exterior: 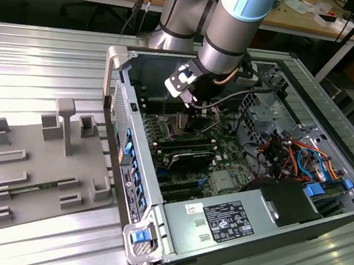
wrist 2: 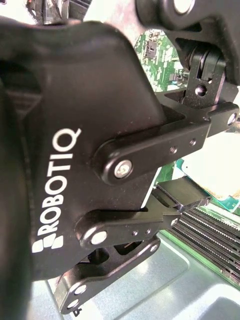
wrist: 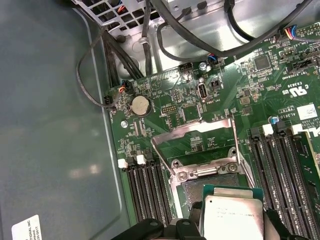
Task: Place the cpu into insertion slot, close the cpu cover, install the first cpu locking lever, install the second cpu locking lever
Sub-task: 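Place the cpu into insertion slot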
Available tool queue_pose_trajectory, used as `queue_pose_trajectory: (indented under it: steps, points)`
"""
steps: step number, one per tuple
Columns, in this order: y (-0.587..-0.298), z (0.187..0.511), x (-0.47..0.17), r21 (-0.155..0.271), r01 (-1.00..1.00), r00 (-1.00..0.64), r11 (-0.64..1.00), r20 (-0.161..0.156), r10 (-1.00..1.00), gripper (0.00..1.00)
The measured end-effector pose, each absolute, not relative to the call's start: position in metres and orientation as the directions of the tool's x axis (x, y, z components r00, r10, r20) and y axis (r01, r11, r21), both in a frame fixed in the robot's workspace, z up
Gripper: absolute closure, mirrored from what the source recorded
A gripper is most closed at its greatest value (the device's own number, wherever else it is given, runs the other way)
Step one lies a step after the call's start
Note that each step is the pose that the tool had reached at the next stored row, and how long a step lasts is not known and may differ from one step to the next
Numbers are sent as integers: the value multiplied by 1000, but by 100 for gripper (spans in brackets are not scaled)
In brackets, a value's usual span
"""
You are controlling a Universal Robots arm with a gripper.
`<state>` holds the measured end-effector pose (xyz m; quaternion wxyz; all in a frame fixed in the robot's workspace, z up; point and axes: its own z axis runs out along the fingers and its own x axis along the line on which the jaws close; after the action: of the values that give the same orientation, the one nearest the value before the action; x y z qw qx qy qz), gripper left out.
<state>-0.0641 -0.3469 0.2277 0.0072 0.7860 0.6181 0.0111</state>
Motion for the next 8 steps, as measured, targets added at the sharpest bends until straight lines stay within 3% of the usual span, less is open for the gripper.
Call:
queue_pose_trajectory:
  steps: [8]
  points:
    - [-347, 228, -64, 25, 994, 102, -102, 5, 995, 45]
